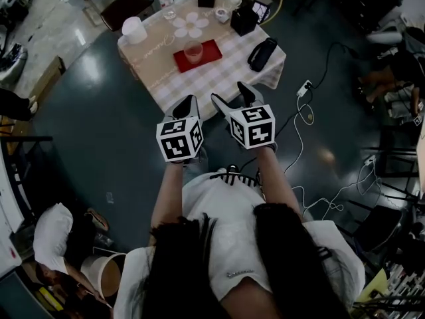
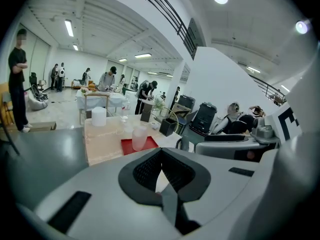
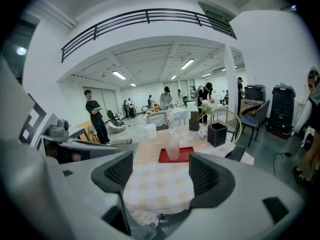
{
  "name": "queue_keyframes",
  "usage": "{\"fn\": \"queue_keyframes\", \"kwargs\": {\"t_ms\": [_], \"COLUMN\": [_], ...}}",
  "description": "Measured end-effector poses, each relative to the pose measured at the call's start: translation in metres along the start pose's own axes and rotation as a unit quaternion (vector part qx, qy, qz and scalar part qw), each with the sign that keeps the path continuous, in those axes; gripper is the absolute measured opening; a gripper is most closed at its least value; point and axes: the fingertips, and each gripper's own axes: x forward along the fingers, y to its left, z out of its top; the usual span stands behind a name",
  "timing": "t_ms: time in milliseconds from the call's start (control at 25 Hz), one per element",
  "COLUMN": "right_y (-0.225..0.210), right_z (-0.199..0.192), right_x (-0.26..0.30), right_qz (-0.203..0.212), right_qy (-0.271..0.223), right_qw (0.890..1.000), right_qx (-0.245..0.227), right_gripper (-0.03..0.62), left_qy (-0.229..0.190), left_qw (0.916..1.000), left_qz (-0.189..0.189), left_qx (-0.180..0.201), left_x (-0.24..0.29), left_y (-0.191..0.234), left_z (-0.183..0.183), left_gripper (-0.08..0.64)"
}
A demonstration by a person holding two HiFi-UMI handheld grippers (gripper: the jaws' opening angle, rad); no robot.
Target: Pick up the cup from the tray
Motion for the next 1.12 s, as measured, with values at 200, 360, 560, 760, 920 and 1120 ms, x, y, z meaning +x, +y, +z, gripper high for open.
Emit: {"fn": "queue_keyframes", "kwargs": {"t_ms": [200,360,560,760,920,1120], "right_y": [-0.003,0.001,0.004,0.005,0.001,-0.003], "right_z": [0.023,0.038,0.050,0.050,0.052,0.046], "right_x": [0.039,0.070,0.105,0.137,0.158,0.178], "right_qz": [0.000,0.004,0.000,-0.011,-0.017,-0.025], "right_qy": [0.005,0.009,0.019,0.044,0.058,0.081], "right_qw": [1.000,1.000,1.000,0.999,0.997,0.996], "right_qx": [-0.007,-0.015,-0.017,-0.028,-0.036,-0.035], "right_gripper": [0.345,0.359,0.368,0.380,0.387,0.390], "left_qy": [-0.012,-0.014,0.005,0.013,0.021,0.036], "left_qw": [0.9999,0.9999,1.0000,0.9997,0.9992,0.9988], "left_qz": [-0.002,0.000,0.001,-0.021,-0.034,-0.032], "left_qx": [-0.003,-0.005,-0.007,0.001,-0.001,0.000], "left_x": [0.024,0.041,0.061,0.076,0.092,0.103], "left_y": [0.026,0.050,0.079,0.100,0.115,0.127], "left_z": [0.034,0.055,0.070,0.081,0.086,0.084], "left_gripper": [0.005,0.005,0.005,0.005,0.005,0.005]}}
